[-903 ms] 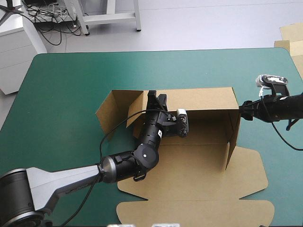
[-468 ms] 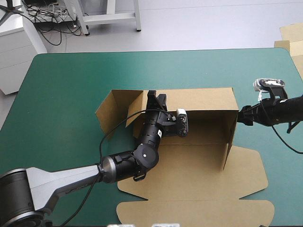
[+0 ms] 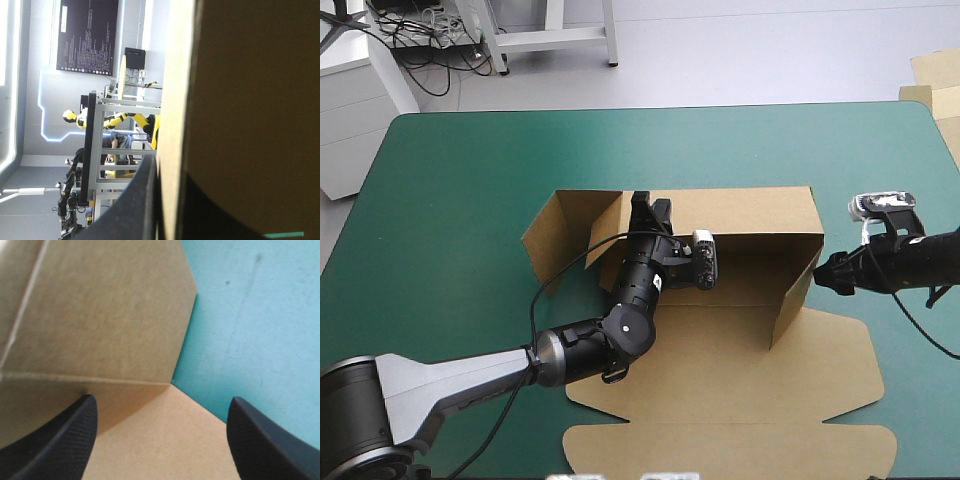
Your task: Fold the box
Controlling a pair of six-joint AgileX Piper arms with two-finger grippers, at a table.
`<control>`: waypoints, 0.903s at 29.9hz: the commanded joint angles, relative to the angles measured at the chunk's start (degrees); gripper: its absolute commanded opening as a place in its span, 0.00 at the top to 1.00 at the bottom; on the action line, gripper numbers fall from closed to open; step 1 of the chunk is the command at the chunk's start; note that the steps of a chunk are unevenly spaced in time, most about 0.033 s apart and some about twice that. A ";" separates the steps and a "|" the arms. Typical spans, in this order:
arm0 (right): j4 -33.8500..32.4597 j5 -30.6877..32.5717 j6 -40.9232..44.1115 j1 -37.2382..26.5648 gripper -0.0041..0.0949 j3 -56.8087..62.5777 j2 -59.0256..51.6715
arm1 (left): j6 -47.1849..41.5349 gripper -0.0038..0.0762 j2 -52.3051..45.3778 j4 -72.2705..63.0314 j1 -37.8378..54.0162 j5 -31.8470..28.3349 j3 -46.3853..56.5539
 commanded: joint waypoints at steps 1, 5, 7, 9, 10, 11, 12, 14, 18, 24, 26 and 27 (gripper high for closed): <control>3.40 0.89 -2.30 0.03 0.28 -0.90 -2.27 | -1.33 0.96 -1.88 2.74 0.00 1.58 -1.36; 3.51 1.76 -4.18 0.03 0.28 -0.90 -2.70 | -1.33 0.96 -1.88 2.74 0.00 1.58 -1.36; 4.46 1.64 -6.03 0.03 0.28 -0.90 -2.70 | -1.33 0.96 -1.88 2.74 0.00 1.45 -1.36; 6.35 0.35 -8.47 0.03 0.28 -0.90 -2.45 | -1.33 0.96 -1.88 2.74 0.00 1.45 -1.36; 7.85 -0.37 -10.34 0.03 0.28 -0.90 -2.30 | -1.33 0.96 -1.88 2.74 0.00 1.45 -1.36; 9.72 -0.87 -12.79 0.03 0.28 -0.90 -2.03 | -1.33 0.96 -1.88 2.74 0.00 1.36 -1.36; 11.32 -0.97 -15.26 0.03 0.28 -0.90 -1.85 | -1.33 0.96 -1.88 2.74 0.00 1.36 -1.36; 14.32 -1.07 -18.93 0.03 0.28 -0.90 -0.96 | -1.33 0.96 -1.88 2.74 0.00 1.36 -1.36; 14.92 -1.46 -20.23 0.03 0.28 -0.90 1.68 | -0.52 0.96 -1.88 2.74 0.00 1.36 -1.36; 21.49 -1.61 -26.28 0.03 0.28 -0.90 5.03 | -0.52 0.96 -1.88 2.74 0.00 1.36 -1.36; 24.03 -1.76 -27.69 0.03 0.28 -0.90 5.52 | -0.52 0.96 -1.88 2.74 0.00 1.36 -1.36; 24.26 -1.89 -27.98 0.03 0.28 -0.81 5.79 | -0.52 0.96 -1.88 2.74 0.00 1.36 -1.36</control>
